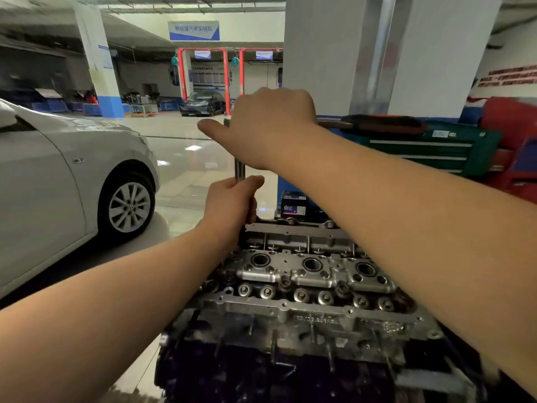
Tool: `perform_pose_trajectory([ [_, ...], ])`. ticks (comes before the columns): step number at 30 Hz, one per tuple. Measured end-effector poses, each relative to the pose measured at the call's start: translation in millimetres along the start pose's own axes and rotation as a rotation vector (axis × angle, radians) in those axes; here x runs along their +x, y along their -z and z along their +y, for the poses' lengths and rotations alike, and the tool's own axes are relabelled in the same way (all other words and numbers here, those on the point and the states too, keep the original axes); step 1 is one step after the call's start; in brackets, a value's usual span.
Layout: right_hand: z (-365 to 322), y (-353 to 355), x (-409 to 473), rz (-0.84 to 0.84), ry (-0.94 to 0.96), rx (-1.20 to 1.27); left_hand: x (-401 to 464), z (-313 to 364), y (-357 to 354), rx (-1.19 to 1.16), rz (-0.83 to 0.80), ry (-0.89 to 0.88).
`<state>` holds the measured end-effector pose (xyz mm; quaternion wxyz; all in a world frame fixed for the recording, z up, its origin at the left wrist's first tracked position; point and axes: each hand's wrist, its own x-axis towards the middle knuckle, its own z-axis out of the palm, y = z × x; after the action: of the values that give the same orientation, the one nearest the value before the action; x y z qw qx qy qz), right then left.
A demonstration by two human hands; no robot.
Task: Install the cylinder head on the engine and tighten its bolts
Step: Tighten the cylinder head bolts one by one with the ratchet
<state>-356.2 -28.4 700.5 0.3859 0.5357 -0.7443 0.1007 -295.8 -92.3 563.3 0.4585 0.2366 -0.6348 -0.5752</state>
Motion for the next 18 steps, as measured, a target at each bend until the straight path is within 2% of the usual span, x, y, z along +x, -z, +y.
perform_pose_trajectory([
  [4,4.9,-13.8,5.3,0.065,0.030,0.137,-2.7,-0.4,-3.2,0.025,0.064,0.030],
  [6,10.6,-20.2,10.2,0.026,0.060,0.478,-4.0,0.7,-4.7,-0.010,0.048,0.035],
  [9,9.3,-25.0,19.5,-0.172,-0.030,1.201,-3.1,1.1,-3.7,-0.047,0.000,0.039],
  [11,1.4,-30.8,24.8,-0.216,-0.031,1.325,-0.1,-2.5,0.2,-0.129,-0.042,0.057],
  [13,-3.2,-36.3,25.4,-0.179,-0.038,1.325,2.0,-6.1,3.3,-0.162,-0.072,0.049],
  [15,-0.8,-32.7,25.6,-0.102,-0.016,1.170,3.4,-8.7,4.8,-0.152,-0.083,0.024],
  [18,2.0,-13.1,25.9,-0.085,-0.051,0.505,4.8,-10.4,4.1,-0.104,-0.102,-0.003],
])
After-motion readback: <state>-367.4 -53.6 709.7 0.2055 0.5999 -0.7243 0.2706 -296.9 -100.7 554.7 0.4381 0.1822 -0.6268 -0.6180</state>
